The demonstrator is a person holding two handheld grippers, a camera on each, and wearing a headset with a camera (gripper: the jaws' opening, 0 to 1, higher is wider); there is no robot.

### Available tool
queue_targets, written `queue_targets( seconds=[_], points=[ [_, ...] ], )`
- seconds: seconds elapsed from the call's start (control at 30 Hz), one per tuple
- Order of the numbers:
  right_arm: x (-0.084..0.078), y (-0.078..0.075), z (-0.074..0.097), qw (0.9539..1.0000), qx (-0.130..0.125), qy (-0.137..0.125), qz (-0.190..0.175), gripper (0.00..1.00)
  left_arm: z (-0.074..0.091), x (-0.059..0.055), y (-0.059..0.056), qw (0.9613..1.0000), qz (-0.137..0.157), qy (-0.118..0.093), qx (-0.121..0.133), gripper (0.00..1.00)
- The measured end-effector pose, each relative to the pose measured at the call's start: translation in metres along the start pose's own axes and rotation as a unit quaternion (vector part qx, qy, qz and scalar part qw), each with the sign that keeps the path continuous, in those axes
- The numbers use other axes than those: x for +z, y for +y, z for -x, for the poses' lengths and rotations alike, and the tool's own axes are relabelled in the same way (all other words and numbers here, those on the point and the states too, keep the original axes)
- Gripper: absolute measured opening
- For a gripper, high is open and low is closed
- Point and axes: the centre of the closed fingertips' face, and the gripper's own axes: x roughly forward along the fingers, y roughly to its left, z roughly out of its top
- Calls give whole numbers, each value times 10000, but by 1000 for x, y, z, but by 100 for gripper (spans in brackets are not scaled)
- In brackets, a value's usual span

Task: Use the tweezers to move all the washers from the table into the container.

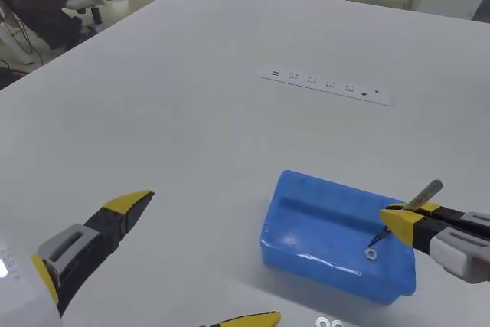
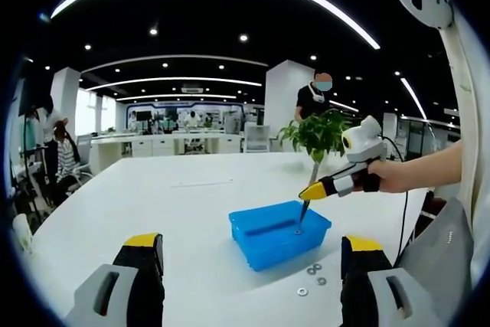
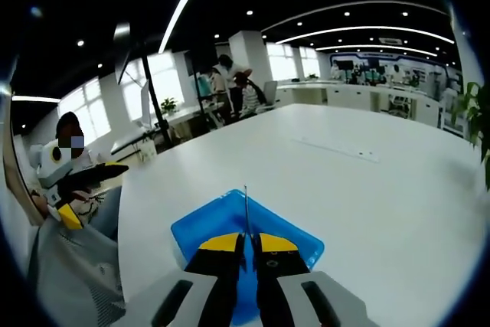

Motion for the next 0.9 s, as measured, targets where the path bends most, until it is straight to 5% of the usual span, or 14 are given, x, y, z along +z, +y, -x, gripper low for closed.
queue_targets(
  seconds=[0.47, 0.9],
  points=[
    [7, 44, 19, 9977, 437, -265, -454, 4, 1, 1, -2, 10000, -12, -31, -22, 98],
    [-35, 73, 12, 9925, 823, 131, -898, 4, 1, 2, -1, 10000, 20, -60, -38, 98]
  ],
)
